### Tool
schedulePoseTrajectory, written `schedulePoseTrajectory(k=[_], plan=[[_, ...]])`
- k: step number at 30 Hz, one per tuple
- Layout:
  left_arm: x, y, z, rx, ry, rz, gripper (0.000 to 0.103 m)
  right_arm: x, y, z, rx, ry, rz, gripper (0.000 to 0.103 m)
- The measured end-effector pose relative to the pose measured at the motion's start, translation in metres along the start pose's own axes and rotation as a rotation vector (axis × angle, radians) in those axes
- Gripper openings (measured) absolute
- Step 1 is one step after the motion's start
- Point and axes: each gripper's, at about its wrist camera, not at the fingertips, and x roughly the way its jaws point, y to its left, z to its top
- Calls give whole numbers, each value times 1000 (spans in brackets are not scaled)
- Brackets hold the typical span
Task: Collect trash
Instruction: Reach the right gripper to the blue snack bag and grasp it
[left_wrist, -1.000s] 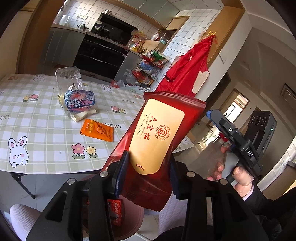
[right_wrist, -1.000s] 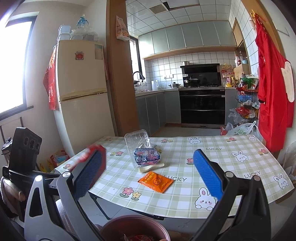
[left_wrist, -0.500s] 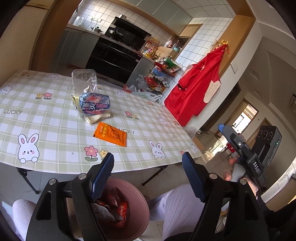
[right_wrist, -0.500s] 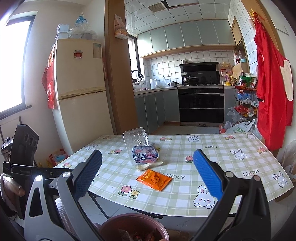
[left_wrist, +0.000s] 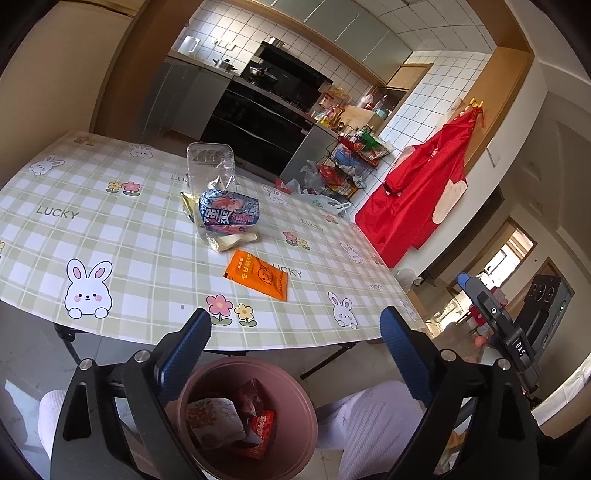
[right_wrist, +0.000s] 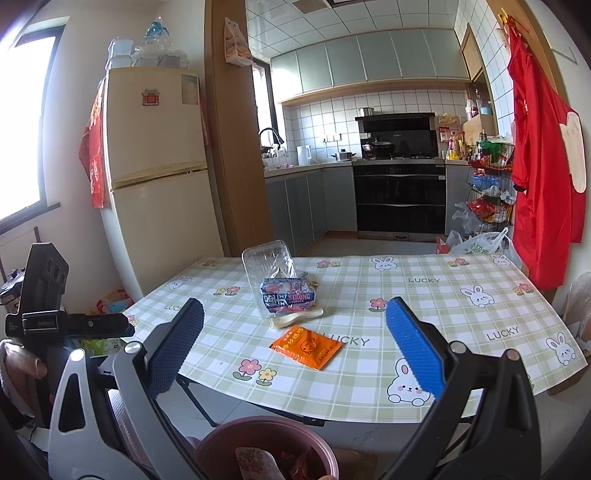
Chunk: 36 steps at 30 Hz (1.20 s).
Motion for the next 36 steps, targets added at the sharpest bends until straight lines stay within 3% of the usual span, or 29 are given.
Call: schedulePoseTrajectory(k=[13, 20, 24, 28, 31, 36], plan=[[24, 33, 1, -61, 42, 54, 91, 45, -16, -21, 29, 131, -33, 97], [48, 54, 1, -76, 75, 77, 91, 87, -23, -33, 2, 247, -33, 97], [64, 67, 0, -92, 104, 98, 91, 124, -23, -32, -67, 316, -15, 97], [72, 76, 5, -88, 109, 109, 91, 171, -17, -12, -143, 389, 71, 97], [74, 87, 13, -91, 99, 134, 91, 219, -7, 3, -230, 463, 152, 97], [75, 108, 18, -137, 81, 167, 91, 304, 18, 18, -371, 550, 214, 97]])
